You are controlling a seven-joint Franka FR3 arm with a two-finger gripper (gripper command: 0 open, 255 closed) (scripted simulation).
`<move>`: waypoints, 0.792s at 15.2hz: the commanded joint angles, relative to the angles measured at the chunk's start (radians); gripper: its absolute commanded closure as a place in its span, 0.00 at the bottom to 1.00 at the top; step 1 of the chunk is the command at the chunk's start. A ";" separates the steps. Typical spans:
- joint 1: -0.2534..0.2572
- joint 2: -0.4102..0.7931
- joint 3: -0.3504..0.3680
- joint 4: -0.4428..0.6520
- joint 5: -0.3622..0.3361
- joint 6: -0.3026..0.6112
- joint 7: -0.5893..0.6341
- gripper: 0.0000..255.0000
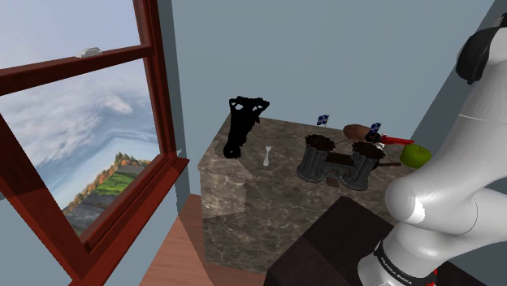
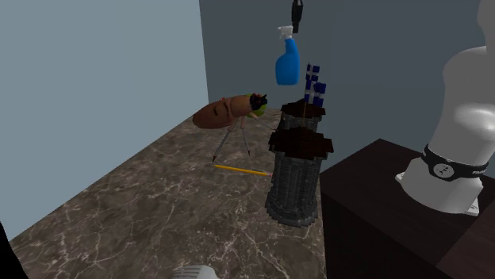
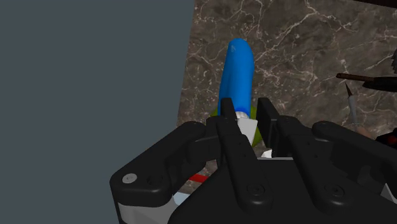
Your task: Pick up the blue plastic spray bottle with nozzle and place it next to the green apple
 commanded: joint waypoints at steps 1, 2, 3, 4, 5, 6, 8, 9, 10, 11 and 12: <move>0.006 -0.008 0.000 -0.037 -0.006 0.032 0.002 1.00; 0.009 -0.011 0.001 -0.054 -0.008 0.046 0.003 1.00; 0.012 -0.014 0.001 -0.070 -0.010 0.061 0.005 1.00; 0.014 -0.016 0.001 -0.086 -0.011 0.075 0.006 1.00; 0.016 -0.018 0.002 -0.101 -0.013 0.089 0.007 1.00; 0.018 -0.019 0.002 -0.116 -0.014 0.103 0.008 1.00; 0.021 -0.021 0.003 -0.146 -0.015 0.130 0.010 1.00; 0.022 -0.022 0.004 -0.160 -0.015 0.144 0.010 1.00; 0.023 -0.022 0.004 -0.173 -0.015 0.157 0.010 1.00; 0.024 -0.022 0.005 -0.187 -0.015 0.171 0.011 1.00; 0.025 -0.021 0.005 -0.200 -0.014 0.184 0.011 1.00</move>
